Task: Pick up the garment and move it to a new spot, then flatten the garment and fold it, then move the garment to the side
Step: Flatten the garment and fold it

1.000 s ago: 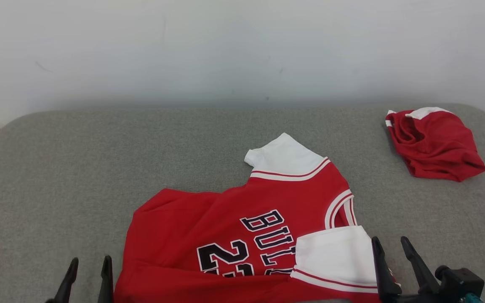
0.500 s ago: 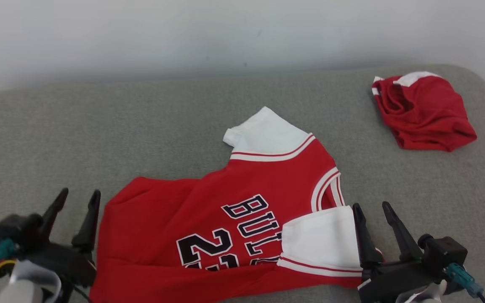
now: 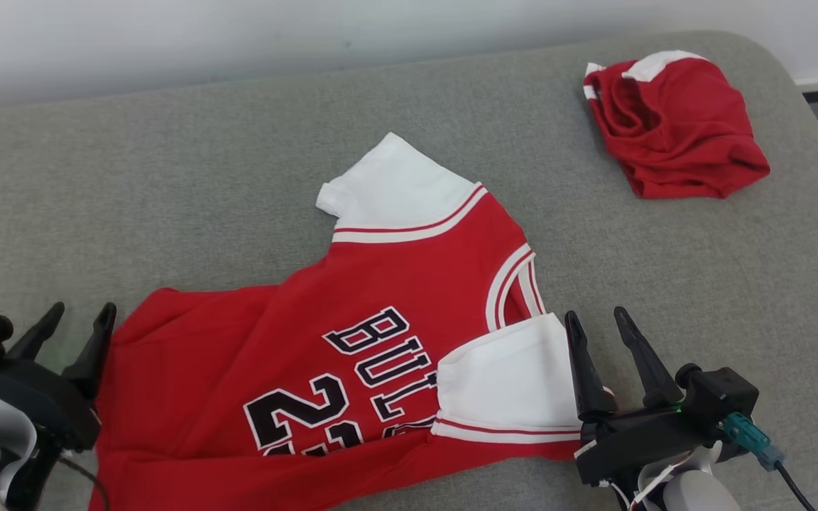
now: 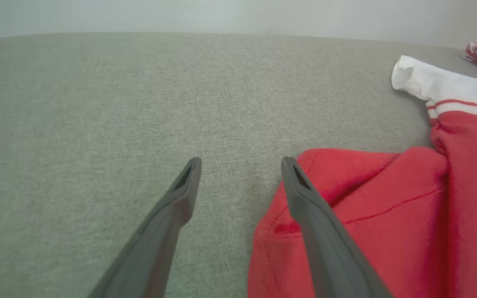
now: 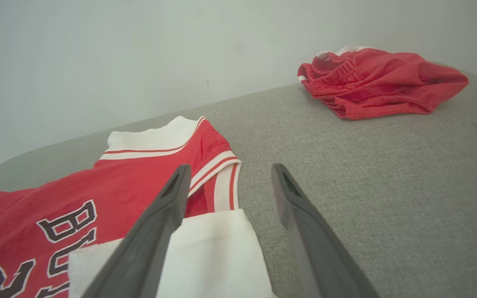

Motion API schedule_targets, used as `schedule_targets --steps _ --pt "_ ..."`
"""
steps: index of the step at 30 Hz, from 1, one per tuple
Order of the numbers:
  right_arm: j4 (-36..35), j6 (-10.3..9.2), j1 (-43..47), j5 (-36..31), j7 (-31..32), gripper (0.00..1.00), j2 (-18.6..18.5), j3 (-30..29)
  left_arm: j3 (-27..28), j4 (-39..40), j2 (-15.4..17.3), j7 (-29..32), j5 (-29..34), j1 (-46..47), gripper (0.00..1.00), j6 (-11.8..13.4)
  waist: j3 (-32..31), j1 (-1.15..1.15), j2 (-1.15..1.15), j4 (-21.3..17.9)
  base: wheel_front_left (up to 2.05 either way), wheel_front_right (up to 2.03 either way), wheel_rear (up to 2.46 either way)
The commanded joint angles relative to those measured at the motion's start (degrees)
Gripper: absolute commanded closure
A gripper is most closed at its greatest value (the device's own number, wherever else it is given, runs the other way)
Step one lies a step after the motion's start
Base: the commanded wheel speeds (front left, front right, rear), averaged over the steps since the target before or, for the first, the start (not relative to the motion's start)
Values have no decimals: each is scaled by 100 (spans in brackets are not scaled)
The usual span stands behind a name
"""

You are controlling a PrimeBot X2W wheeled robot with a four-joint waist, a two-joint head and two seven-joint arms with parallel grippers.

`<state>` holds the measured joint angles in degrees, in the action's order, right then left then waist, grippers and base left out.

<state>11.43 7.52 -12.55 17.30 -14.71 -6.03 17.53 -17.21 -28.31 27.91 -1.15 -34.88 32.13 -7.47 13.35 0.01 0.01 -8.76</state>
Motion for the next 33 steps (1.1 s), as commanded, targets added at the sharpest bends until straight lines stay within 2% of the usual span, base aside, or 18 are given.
schedule_targets --steps 1,9,10,11,12,13,15,16,17,18,26,33 --pt "23 -7 -47 38 -35 0 8 19 -79 -111 63 10 -38 65 0 5 146 -1 -1 -140 0 0 0" --pt "62 -7 -197 15 -53 0 51 47 -635 -846 37 -39 -465 270 0 4 285 -1 -1 -202 0 0 0" --pt "55 -7 -205 11 -53 0 46 44 -715 -908 27 -2 -490 274 3 4 292 -1 -1 -198 0 0 0" --pt "52 -7 -210 4 -53 0 41 41 -783 -936 -3 36 -582 284 57 4 296 -1 -1 -190 0 0 0" --pt "43 -7 -214 -9 -54 0 39 33 -833 -949 -48 70 -684 297 84 3 299 -1 -1 -175 0 0 0" --pt "37 -7 -222 -21 -54 0 33 29 -895 -963 -50 98 -732 313 100 -2 300 -1 -1 -161 0 0 0" --pt "28 -7 -244 -19 -54 0 19 22 -978 -898 -28 -16 -778 373 100 -2 297 -1 -1 -132 0 0 0" --pt "25 -7 -247 -30 -54 0 18 4 -993 -848 -24 -77 -835 405 62 -1 290 -1 -1 -110 0 0 0" --pt "20 -7 -242 -40 -55 0 21 -7 -1030 -812 34 -125 -829 434 3 0 280 -1 -1 -90 0 0 0" --pt "18 -7 -232 -55 -55 0 25 -15 -1061 -792 91 -182 -818 459 0 3 268 -1 -1 -69 0 0 0" --pt "62 -7 -179 -61 -55 0 51 -17 -1282 -633 227 -347 -925 591 0 4 165 -1 -1 58 0 0 0" --pt "95 -7 -159 -13 -55 0 23 -39 -1473 -383 220 -85 -1166 479 0 4 89 -1 -1 92 0 0 0"
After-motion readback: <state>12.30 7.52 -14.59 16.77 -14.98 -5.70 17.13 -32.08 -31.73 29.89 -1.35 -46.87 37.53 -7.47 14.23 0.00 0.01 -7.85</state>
